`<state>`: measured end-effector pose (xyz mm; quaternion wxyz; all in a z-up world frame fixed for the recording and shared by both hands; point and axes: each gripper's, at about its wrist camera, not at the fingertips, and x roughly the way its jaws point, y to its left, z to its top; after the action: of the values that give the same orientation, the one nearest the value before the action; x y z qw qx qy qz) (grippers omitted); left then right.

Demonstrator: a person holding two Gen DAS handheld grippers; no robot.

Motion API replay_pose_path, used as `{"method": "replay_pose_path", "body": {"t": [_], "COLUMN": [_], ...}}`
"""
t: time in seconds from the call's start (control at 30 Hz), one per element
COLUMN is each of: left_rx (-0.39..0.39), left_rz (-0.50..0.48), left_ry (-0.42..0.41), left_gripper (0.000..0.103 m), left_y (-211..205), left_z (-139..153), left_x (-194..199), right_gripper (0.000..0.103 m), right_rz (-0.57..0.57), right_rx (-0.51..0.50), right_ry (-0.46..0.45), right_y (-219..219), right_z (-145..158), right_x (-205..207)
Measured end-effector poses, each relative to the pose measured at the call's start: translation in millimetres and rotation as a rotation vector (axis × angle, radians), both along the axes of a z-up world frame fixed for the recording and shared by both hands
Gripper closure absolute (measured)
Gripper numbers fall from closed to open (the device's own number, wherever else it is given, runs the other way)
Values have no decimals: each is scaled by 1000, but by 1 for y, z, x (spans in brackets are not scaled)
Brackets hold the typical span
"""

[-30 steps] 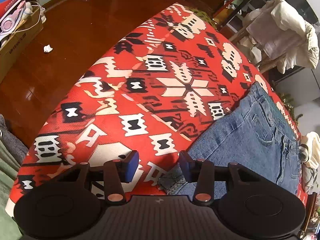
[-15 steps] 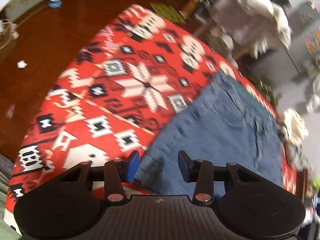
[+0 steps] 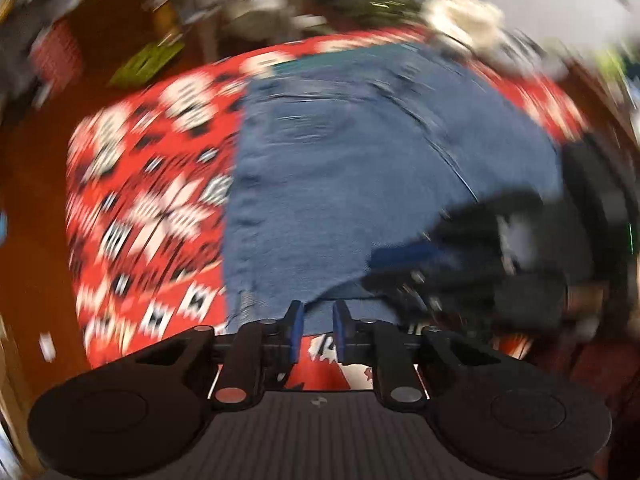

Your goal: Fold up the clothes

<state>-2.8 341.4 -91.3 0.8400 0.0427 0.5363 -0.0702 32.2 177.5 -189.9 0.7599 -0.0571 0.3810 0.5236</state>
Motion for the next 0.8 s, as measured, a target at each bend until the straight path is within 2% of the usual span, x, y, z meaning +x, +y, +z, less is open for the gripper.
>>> {"method": "replay_pose_path", "body": {"t": [0.23,0.33,0.4,0.53,0.8], "left_rx": [359,418,448,532,603], "left_rz": [-465,-589,-659,-723,-762], "left_ry": [-40,-17,-2,-4,-57], "left_gripper": [89,89,84,84,86], "left_y": [-64,-73,-79,-84,-86], "left_z": [-29,-38,-47,-67,-85], "left_x": [-15,-17,-21,-24,-26], "right_gripper": [85,85,85,85,85], "right_rz": [-26,-34,-36,-39,-37], "right_rx": [9,13,14,15,22], "right_ry": [58,87,95,114,148], "right_y": [-4,-4,-4,-4,-5], "right_z": [-3,-5,-6,-7,-6], "right_x": [11,15,17,20,23]}}
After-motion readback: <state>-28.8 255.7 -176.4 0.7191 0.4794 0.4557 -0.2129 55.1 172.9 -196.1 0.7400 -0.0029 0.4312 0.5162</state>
